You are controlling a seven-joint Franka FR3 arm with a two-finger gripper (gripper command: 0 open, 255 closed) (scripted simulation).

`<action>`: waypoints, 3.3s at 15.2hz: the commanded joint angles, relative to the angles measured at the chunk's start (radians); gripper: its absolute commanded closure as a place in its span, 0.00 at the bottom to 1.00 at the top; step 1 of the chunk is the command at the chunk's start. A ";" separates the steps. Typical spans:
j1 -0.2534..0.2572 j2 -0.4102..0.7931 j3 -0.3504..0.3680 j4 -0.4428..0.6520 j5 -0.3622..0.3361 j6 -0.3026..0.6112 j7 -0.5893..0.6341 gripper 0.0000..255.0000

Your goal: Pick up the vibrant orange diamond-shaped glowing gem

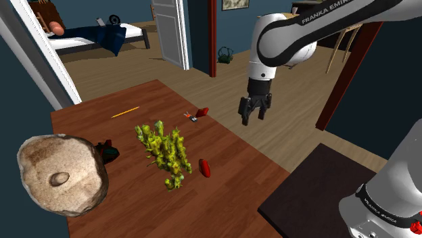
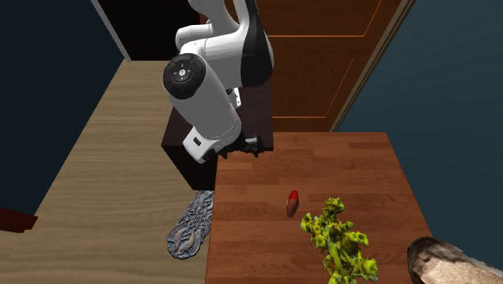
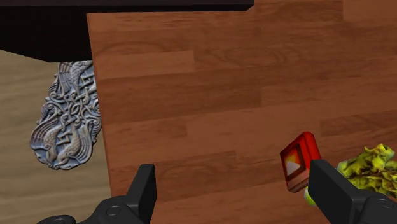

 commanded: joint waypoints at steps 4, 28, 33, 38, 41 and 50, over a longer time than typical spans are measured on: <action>0.031 0.169 0.025 0.061 0.087 0.094 0.020 0.00; 0.095 0.821 0.121 0.472 0.314 0.312 0.032 0.00; 0.095 0.816 0.121 0.463 0.318 0.316 0.029 1.00; 0.098 0.800 0.124 0.445 0.321 0.320 0.032 1.00; 0.099 0.798 0.115 0.466 0.313 0.296 0.040 1.00; 0.099 0.701 0.108 0.449 0.295 0.223 0.084 1.00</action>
